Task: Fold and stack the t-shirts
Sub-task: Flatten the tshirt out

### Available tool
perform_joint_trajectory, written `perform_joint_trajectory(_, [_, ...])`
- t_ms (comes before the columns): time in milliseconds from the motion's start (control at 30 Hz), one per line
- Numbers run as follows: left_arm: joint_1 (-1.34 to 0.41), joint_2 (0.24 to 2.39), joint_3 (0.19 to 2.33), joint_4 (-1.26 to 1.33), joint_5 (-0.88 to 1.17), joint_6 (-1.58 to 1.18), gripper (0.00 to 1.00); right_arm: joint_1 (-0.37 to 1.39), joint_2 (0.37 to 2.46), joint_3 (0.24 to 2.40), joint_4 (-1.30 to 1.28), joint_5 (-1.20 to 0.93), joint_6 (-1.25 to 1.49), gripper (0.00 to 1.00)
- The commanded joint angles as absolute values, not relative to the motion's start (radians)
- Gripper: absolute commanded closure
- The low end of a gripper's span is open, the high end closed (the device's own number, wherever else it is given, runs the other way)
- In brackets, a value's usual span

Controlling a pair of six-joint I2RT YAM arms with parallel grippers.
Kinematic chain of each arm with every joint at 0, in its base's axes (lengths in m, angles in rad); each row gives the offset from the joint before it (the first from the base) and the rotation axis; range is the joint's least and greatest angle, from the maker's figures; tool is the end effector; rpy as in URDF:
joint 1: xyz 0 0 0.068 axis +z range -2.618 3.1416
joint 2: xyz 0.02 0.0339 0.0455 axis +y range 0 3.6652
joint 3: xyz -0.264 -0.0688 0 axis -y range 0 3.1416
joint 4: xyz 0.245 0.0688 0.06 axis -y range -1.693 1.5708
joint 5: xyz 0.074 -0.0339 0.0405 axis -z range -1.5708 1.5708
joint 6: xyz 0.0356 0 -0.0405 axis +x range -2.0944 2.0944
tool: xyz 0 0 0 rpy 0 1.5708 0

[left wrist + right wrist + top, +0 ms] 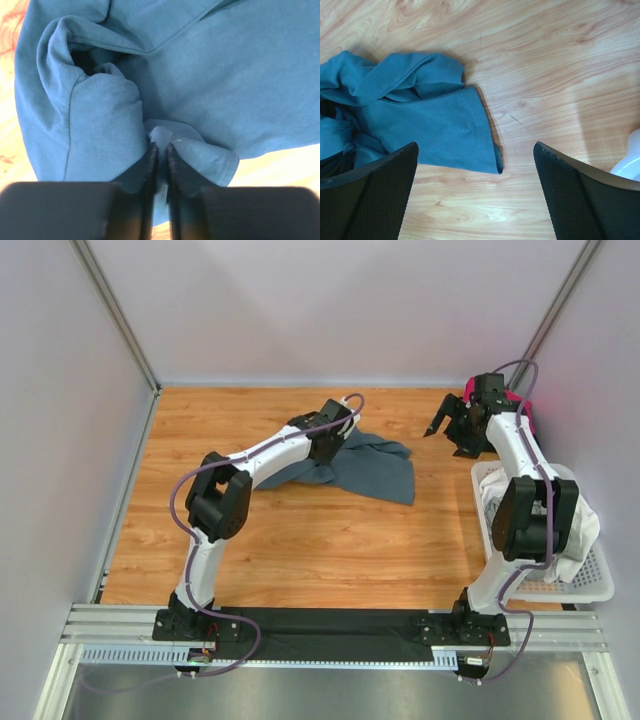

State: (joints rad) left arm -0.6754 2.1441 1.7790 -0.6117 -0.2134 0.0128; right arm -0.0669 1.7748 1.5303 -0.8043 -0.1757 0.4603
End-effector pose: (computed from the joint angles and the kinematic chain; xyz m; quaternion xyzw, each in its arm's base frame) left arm 0.3749 -0.2907 0.2137 0.2914 0.9056 0.0016 0.3083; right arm 0.3797 -0.0192 0.2764 0.2289 0.9351 0.1334 0.2355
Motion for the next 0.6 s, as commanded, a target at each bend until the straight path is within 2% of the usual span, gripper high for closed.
perform_joint_trajectory(0, [-0.670,2.151,1.851,-0.630,-0.236,-0.026,0.91,-0.060,1.787,1.594,-0.775,-0.193,0.474,0.01])
perform_joint_trajectory(33, [-0.664,2.149,1.862,-0.638,-0.242,-0.034,1.00,-0.058,1.793,1.597,-0.773,-0.193,0.472,0.01])
perform_joint_trajectory(367, [-0.585,2.026,1.950,-0.696,-0.130,-0.095,1.00,-0.017,1.904,1.583,-0.698,-0.195,0.532,0.03])
perform_joint_trajectory(533, [-0.537,1.932,1.913,-0.706,-0.101,-0.120,1.00,-0.005,1.963,1.618,-0.652,-0.199,0.523,0.18])
perform_joint_trajectory(567, [-0.534,1.915,1.886,-0.698,-0.100,-0.120,1.00,-0.005,1.973,1.623,-0.637,-0.202,0.520,0.24])
